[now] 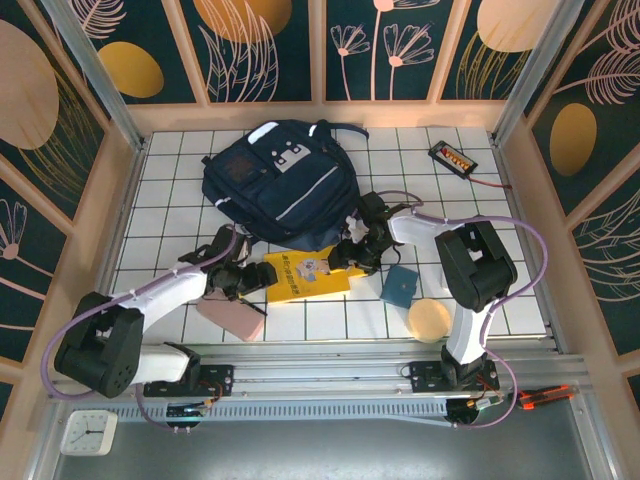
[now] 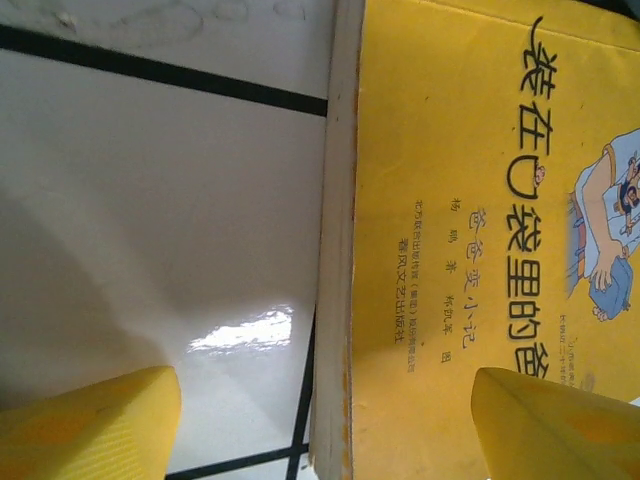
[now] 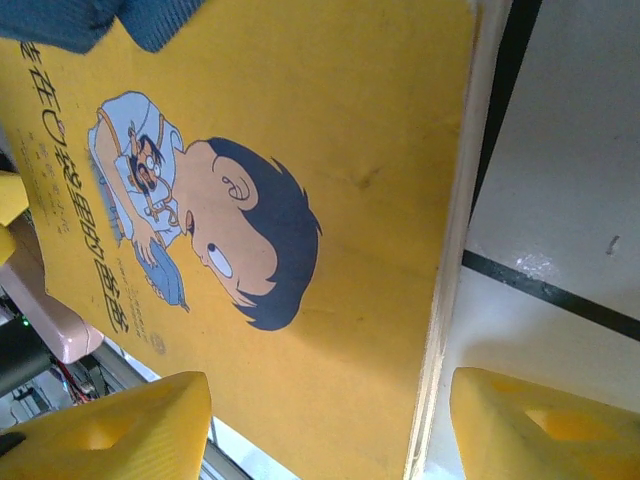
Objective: Pack books, pencil case, and school supplies into a backpack
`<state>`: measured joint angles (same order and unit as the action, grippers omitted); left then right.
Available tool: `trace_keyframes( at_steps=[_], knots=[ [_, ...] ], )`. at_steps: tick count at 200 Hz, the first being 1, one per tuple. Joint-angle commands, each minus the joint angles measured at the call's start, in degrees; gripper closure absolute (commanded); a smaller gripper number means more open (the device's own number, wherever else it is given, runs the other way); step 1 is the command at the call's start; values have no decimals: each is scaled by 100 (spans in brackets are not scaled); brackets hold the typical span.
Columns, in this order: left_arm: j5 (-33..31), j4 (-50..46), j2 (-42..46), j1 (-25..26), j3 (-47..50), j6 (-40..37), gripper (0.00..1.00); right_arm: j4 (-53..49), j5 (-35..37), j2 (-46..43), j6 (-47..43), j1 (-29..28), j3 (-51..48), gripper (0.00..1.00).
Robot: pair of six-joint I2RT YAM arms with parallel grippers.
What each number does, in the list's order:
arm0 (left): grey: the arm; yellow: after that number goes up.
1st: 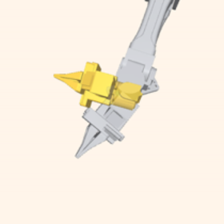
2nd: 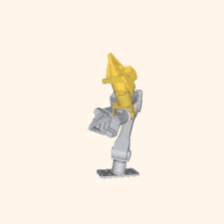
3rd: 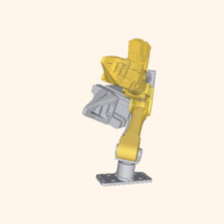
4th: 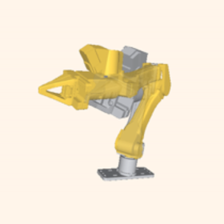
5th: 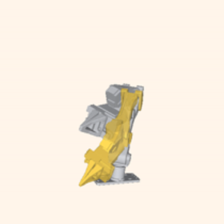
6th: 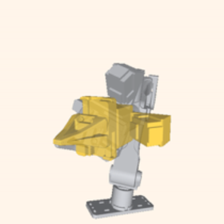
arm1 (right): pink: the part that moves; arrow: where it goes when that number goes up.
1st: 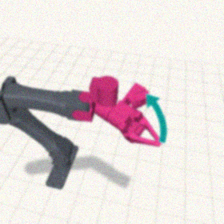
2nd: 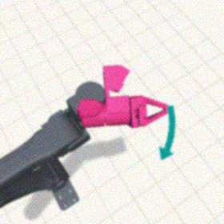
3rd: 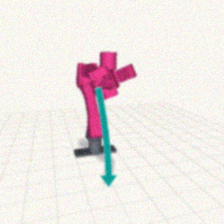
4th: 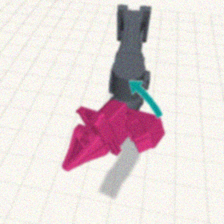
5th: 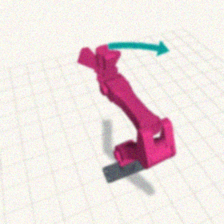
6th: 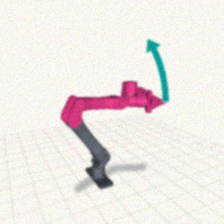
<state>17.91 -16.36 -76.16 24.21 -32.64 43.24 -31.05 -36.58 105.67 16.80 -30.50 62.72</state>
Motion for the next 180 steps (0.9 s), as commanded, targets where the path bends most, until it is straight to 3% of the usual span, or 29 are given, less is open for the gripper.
trace_keyframes(
  at_steps=[1, 76, 180],
  knots=[
    [352, 719, -158, -21, 264, 419, 25, 84, -208, 9, -115, -52, -126, 35],
    [803, 1651, -751, -21, 49, 547, 34, 352, -526, 5, -124, -52, -140, 36],
    [1420, 2324, -580, -20, -12, 664, 45, 446, -772, 78, -212, -52, -12, 37]
  ],
)
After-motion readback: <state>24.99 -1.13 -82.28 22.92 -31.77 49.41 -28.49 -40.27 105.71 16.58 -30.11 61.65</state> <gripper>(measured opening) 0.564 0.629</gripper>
